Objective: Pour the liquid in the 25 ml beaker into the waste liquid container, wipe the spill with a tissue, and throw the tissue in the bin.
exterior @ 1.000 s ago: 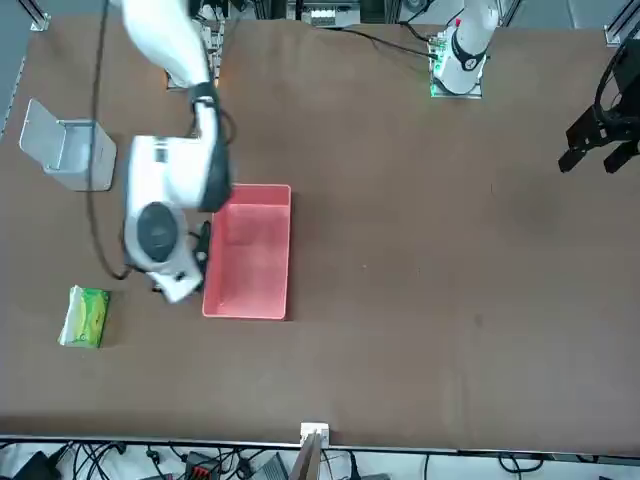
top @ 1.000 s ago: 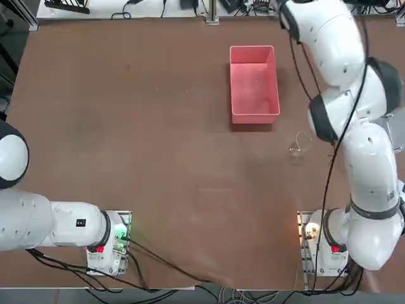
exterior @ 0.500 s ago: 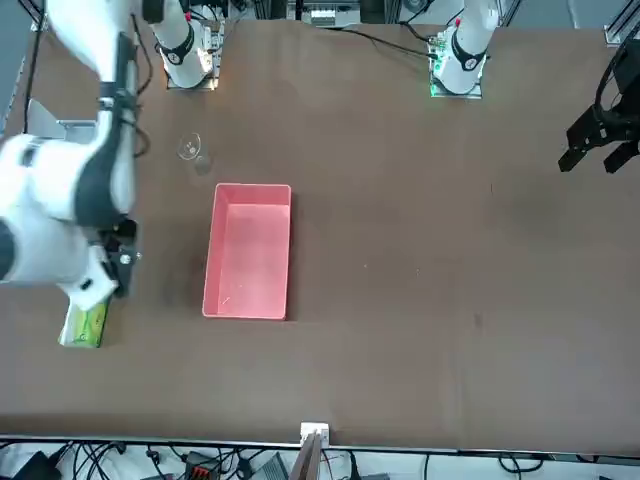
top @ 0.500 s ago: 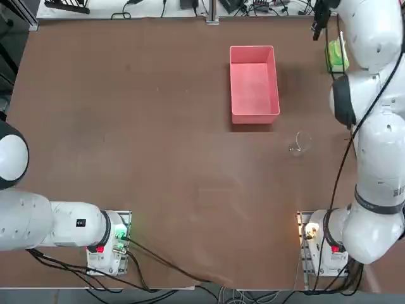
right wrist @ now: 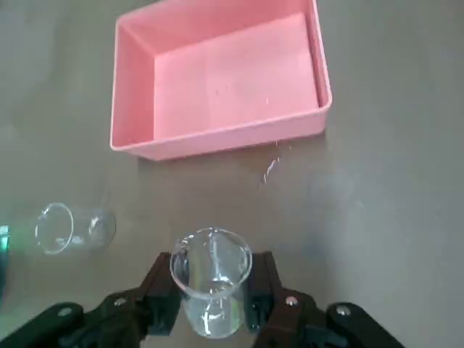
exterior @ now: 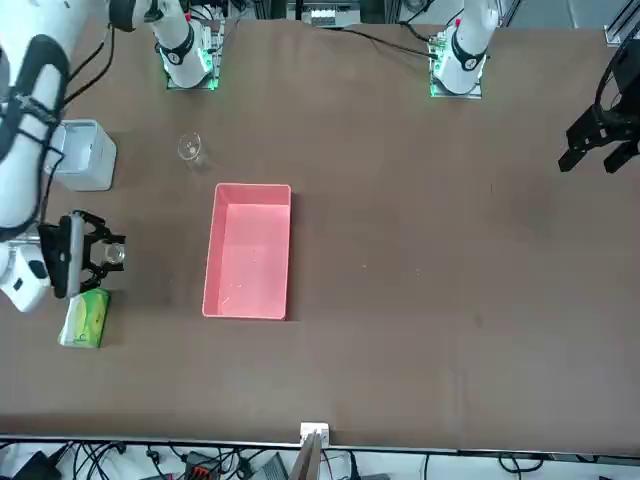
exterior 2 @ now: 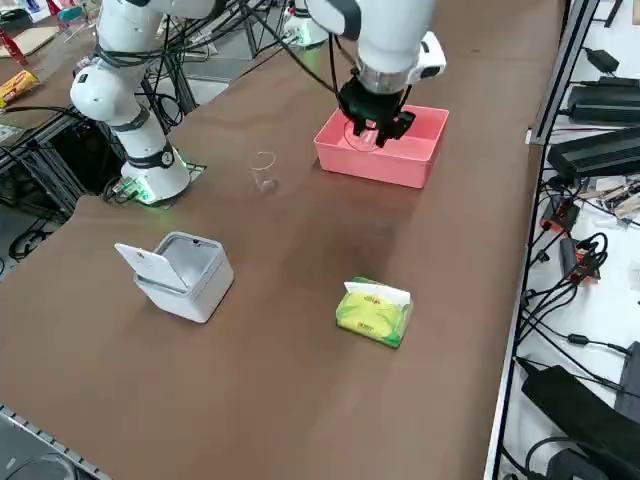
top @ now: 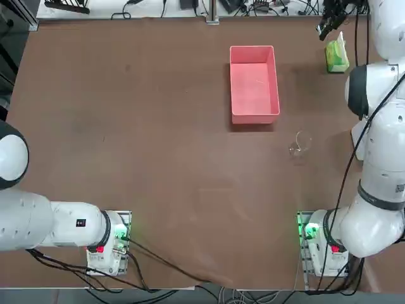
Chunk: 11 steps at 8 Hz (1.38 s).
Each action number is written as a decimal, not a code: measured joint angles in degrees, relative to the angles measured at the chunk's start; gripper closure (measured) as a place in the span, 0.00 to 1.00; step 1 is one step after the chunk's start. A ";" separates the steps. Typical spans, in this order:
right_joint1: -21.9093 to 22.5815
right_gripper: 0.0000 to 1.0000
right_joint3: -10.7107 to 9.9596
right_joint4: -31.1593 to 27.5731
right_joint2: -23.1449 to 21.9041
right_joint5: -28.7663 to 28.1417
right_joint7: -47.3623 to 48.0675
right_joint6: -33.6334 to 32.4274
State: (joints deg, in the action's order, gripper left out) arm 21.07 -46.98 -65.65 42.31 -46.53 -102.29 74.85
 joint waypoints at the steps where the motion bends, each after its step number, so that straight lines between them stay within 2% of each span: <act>1: -1.25 0.53 0.03 -1.26 0.00 -3.11 -2.03 -0.37; 6: -4.10 0.53 0.63 -8.33 0.54 -16.90 -11.19 -2.57; 10: -6.14 0.53 1.30 -12.85 8.42 -27.97 -24.13 -2.48; 11: -7.06 0.53 2.08 -13.43 10.50 -29.98 -27.10 -2.47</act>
State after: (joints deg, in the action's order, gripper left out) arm 14.01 -44.90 -79.08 52.81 -76.52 -129.40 72.39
